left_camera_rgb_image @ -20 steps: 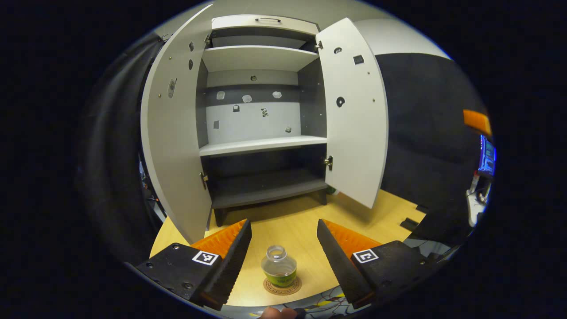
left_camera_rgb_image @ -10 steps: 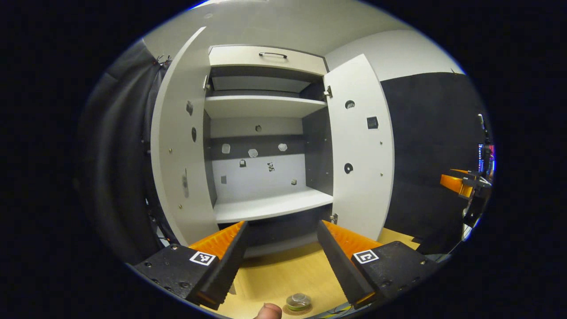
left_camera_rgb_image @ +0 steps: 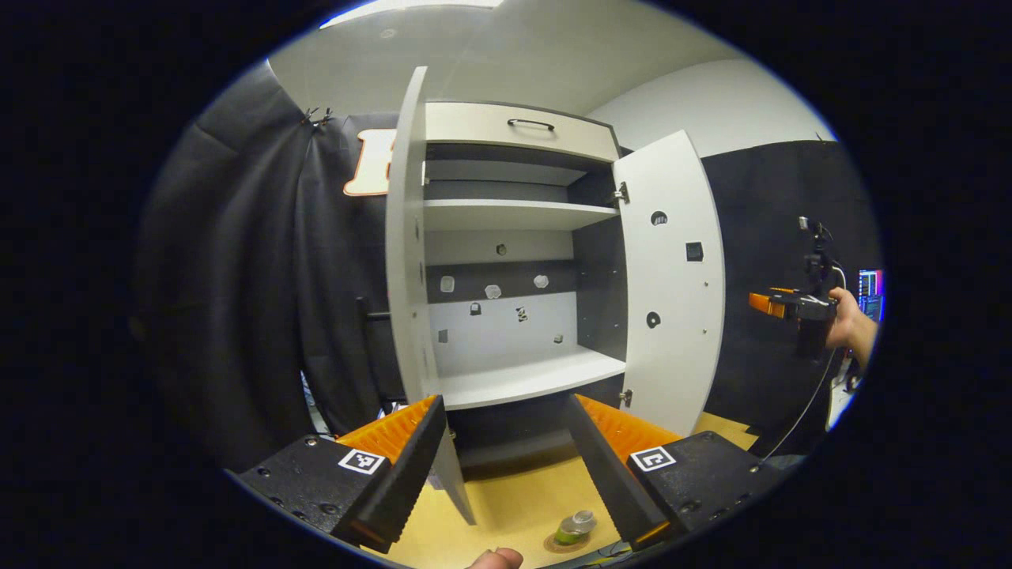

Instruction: Grasp the bottle in the cabinet with the left hand and place it on the coaster, then close the right door with the right hand and the left door with the left hand.

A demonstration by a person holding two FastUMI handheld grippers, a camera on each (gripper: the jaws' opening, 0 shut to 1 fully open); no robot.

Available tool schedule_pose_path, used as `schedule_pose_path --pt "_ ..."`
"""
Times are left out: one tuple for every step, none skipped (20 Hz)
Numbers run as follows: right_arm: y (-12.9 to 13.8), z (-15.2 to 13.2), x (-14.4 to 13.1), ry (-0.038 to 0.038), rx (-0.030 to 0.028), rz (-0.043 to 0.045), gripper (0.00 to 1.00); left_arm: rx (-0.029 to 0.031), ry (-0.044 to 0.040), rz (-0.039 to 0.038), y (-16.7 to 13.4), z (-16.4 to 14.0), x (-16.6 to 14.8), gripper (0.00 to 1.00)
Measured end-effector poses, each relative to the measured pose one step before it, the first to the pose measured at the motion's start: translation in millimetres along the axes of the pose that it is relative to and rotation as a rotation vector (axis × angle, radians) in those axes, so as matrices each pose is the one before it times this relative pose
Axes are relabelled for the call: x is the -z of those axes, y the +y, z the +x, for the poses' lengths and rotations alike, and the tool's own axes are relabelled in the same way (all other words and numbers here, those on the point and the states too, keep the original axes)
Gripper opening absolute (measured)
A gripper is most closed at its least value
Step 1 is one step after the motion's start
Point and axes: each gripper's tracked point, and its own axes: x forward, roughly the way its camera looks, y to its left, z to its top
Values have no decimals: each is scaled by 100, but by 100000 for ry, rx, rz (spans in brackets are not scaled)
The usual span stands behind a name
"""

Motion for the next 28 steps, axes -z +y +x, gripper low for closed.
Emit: schedule_pose_path --pt "858 793 -194 472 -507 1159 94 -1659 -205 -681 768 -109 96 98" --pt "1018 648 -57 568 -617 1933 94 -1305 -218 -585 595 -263 151 98" --pt "885 643 6 80 -106 2059 97 -1413 -115 -64 686 -206 185 97" --pt "969 616 -53 -23 -755 1967 97 -1625 433 562 712 -447 270 97" --pt "1227 460 132 615 -2014 893 94 -2196 983 1417 839 -291 219 97" --pt "1482 353 -40 557 -3328 -210 94 -2492 1001 2019 867 -484 276 97" --pt "838 479 303 2448 189 -2473 97 -2587 107 1207 1006 -457 -89 98" --pt "30 415 -106 1301 601 -4012 99 -1928 221 -4 702 -352 79 97" --pt "-171 -311 -102 67 259 -2273 88 -965 519 -1560 416 -296 138 97" --pt "-65 -351 32 419 179 -905 88 -710 1134 -2294 429 -476 373 97" --pt "54 -182 -9 840 818 738 88 -708 778 -2777 424 -280 112 97" --pt "-45 112 -34 432 766 1297 84 -319 -778 -3172 -205 -1516 306 97" --pt "0 108 16 -10 385 1042 92 62 -752 -2070 -27 -464 55 99" --pt "169 8 -60 -621 -415 928 84 -1116 -791 -781 497 -274 -181 99" --pt "9 -186 -110 -1169 -1134 -533 84 -1970 -581 265 797 -13 64 97" --pt "225 -81 -230 -1944 -2490 -893 83 -2032 151 628 763 -146 -51 97" --pt "399 -149 -206 -1912 -2832 -259 87 -1435 113 485 571 -236 -14 98" --pt "646 -133 95 -1040 -2583 191 83 -729 -48 330 468 -110 -273 97" --pt "848 -122 -60 -1283 -2525 324 87 -576 143 195 266 62 -70 98" --pt "875 -10 -16 -1028 -2406 265 83 -791 66 249 340 202 -191 98" --pt "931 -97 -57 -854 -2769 -74 83 -1182 -854 -150 413 390 -395 97" --pt "887 -11 -64 -706 -2775 -164 87 -921 -765 -696 274 498 -475 97" --pt "827 10 -109 -535 -1909 -273 83 -416 -302 -1223 79 478 -274 97" --pt "331 -121 -30 -130 -992 -16 87 187 -293 -1752 -109 470 -289 97" --pt "376 -25 -6 394 -569 72 87 708 33 -2099 -313 436 -311 96" --pt "333 -133 88 241 -929 24 87 881 486 -1878 -188 324 -108 96" --pt "193 -89 -93 -339 -813 378 87 -20 -87 -1131 12 131 8 96" --pt "-117 -81 -132 -426 -272 145 91 -1016 -11 -678 313 -4 -8 95"
